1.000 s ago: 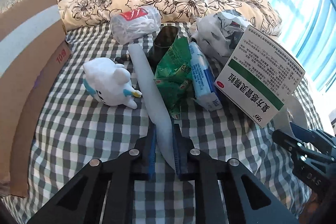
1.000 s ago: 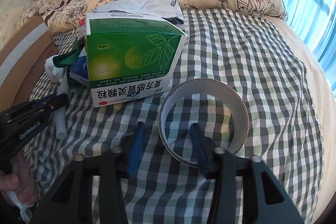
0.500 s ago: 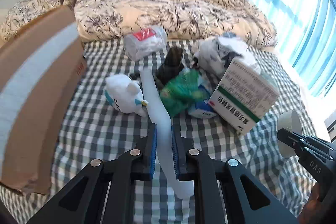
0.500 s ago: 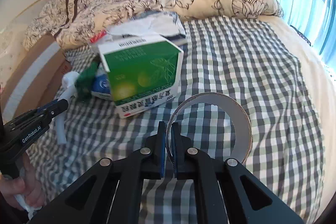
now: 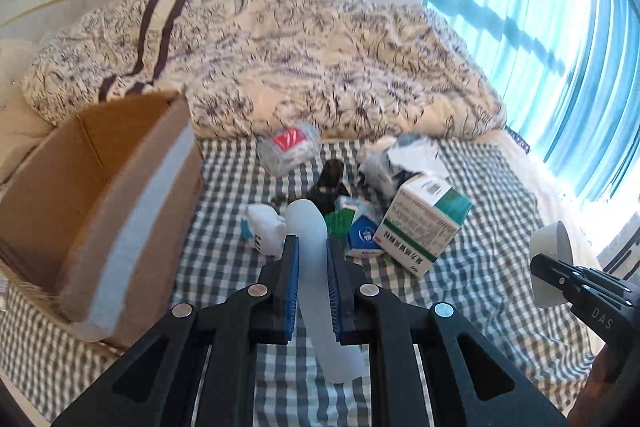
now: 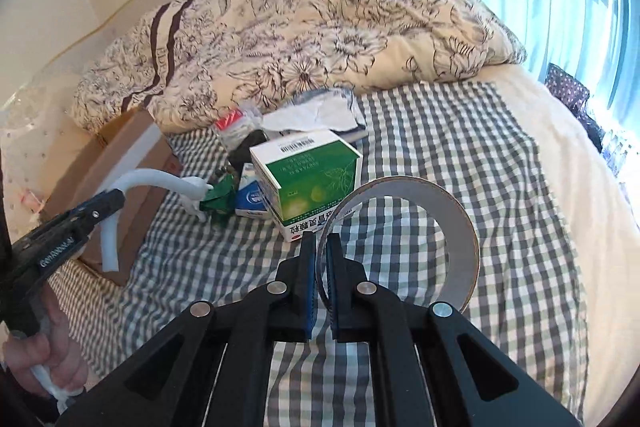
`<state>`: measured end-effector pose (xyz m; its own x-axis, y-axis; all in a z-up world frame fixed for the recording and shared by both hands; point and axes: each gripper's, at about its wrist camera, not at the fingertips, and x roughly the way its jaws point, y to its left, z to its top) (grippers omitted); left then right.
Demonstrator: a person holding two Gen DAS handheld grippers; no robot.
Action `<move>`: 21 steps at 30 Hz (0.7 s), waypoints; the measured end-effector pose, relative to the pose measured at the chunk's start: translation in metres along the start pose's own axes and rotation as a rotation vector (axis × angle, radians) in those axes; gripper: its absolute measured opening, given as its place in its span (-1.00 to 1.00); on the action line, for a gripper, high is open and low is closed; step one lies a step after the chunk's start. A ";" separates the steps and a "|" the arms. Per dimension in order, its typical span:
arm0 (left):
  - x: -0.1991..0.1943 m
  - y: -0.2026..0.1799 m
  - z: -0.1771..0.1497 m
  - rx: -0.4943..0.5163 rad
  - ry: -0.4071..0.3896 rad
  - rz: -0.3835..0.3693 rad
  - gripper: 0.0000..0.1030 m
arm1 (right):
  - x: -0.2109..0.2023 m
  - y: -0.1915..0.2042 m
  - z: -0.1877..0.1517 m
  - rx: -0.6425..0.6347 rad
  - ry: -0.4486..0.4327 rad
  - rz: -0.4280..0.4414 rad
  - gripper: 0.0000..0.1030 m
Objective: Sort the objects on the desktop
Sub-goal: 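Carry the tape roll and white tube with both tools over the cardboard box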
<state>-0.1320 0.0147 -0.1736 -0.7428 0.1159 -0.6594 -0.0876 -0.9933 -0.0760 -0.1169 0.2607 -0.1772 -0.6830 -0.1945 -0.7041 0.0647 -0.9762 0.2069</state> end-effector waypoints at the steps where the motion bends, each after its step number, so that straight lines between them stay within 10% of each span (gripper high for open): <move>1: -0.008 0.001 0.002 -0.002 -0.010 -0.002 -0.75 | -0.005 0.000 0.000 -0.001 -0.007 0.000 -0.90; 21: -0.132 0.038 0.027 -0.014 -0.179 0.067 -0.74 | -0.117 0.106 0.027 -0.144 -0.188 0.075 -0.90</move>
<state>-0.0548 -0.0386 -0.0694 -0.8533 0.0470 -0.5194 -0.0260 -0.9985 -0.0476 -0.0497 0.1828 -0.0544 -0.7948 -0.2588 -0.5489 0.2141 -0.9659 0.1454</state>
